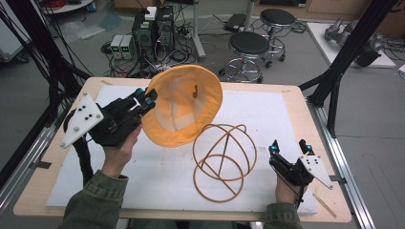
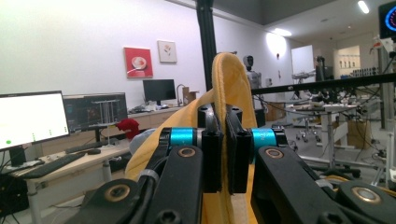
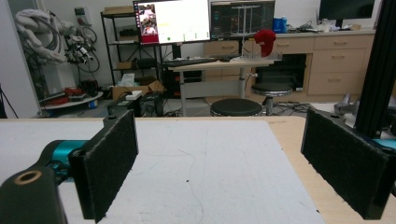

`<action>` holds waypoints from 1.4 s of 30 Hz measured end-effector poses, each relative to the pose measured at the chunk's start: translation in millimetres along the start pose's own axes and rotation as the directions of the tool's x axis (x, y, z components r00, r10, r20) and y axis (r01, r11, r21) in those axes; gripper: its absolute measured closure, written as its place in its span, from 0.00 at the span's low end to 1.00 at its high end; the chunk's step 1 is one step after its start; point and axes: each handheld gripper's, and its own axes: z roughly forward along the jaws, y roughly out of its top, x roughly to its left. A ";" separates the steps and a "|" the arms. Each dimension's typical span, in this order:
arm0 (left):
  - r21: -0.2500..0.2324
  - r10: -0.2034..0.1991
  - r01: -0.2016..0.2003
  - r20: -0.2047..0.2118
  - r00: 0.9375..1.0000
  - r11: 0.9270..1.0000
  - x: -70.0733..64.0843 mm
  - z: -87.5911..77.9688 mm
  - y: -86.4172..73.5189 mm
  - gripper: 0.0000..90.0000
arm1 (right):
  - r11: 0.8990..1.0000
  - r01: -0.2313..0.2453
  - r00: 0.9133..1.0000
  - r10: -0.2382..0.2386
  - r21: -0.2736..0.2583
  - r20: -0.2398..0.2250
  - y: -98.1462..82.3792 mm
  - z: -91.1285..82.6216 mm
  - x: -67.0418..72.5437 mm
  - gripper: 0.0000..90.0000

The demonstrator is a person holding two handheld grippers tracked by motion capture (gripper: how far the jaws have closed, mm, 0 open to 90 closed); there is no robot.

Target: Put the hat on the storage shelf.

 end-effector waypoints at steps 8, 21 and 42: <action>0.010 0.003 -0.004 0.064 0.998 1.000 -18.8 15.9 -4.3 0.96 | 1.000 -0.002 1.000 0.002 -0.004 -0.001 -0.1 0.5 -0.6 0.11; 0.003 0.043 -0.044 0.203 0.978 0.999 -59.8 34.2 -2.9 0.96 | 1.000 -0.002 1.000 0.002 -0.001 -0.001 -0.3 1.1 -1.1 0.11; 0.080 0.042 -0.081 0.408 0.912 0.993 -97.1 56.7 -18.0 0.96 | 1.000 -0.007 1.000 0.007 0.013 -0.016 -1.1 3.5 -1.2 0.11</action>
